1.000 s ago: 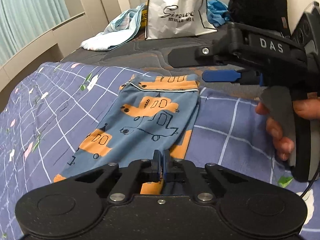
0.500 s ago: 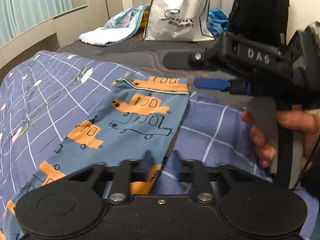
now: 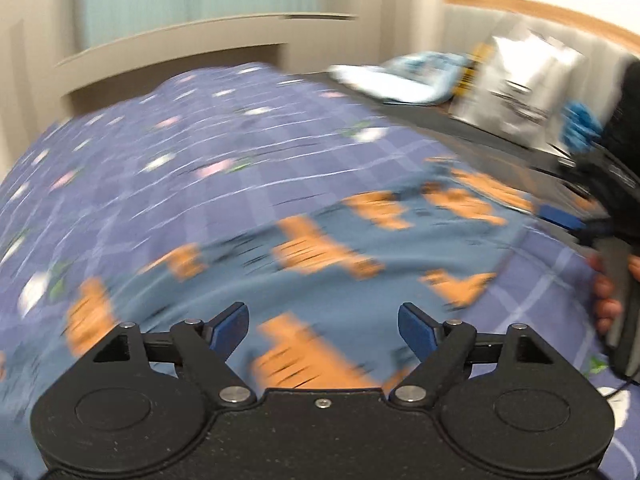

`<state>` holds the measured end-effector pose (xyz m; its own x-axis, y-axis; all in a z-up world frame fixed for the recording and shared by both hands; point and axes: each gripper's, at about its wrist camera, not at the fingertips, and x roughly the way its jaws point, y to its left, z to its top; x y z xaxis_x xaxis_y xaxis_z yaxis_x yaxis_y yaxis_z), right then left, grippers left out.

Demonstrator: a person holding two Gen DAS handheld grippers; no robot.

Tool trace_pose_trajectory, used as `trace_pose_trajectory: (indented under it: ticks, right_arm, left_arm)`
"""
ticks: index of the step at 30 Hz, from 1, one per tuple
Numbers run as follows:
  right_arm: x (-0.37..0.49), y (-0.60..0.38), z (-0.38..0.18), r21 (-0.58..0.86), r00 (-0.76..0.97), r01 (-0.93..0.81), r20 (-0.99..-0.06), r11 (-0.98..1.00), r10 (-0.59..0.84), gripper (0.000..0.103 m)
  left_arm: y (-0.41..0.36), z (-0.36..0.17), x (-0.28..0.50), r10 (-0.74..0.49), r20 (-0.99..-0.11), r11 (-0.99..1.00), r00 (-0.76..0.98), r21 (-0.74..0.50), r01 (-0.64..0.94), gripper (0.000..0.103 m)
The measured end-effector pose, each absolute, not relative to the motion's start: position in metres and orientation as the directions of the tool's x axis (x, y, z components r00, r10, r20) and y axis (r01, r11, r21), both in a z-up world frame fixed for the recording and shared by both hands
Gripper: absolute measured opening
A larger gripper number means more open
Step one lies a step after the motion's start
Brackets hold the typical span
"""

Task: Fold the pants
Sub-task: 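Fold the pants edge with the left gripper, then release it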

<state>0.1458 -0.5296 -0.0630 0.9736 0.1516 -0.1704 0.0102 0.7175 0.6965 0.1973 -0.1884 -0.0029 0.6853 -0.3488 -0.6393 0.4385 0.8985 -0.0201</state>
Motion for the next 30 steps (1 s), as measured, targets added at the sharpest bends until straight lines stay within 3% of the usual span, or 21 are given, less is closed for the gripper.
trace_pose_trajectory:
  ticks: [5, 15, 22, 30]
  right_arm:
    - [0.15, -0.531, -0.066, 0.711, 0.967, 0.029, -0.199, 0.703, 0.16, 0.103]
    - [0.149, -0.527, -0.069, 0.707, 0.959, 0.073, -0.243, 0.703, 0.145, 0.103]
    - [0.145, -0.516, -0.051, 0.656, 0.953, 0.087, -0.274, 0.749, 0.129, 0.103]
    - [0.145, -0.486, -0.031, 0.553, 0.91, 0.1, -0.386, 0.827, 0.149, 0.103]
  left_arm:
    - [-0.119, -0.01, 0.188, -0.244, -0.625, 0.964, 0.742, -0.073, 0.255, 0.093]
    - [-0.003, -0.031, 0.155, -0.118, -0.636, 0.981, 0.763, -0.195, -0.012, 0.093]
    - [0.026, -0.017, 0.134, -0.127, -0.589, 0.97, 0.798, -0.243, -0.026, 0.098]
    - [-0.015, 0.002, 0.183, -0.221, -0.517, 0.962, 0.827, -0.253, 0.099, 0.101]
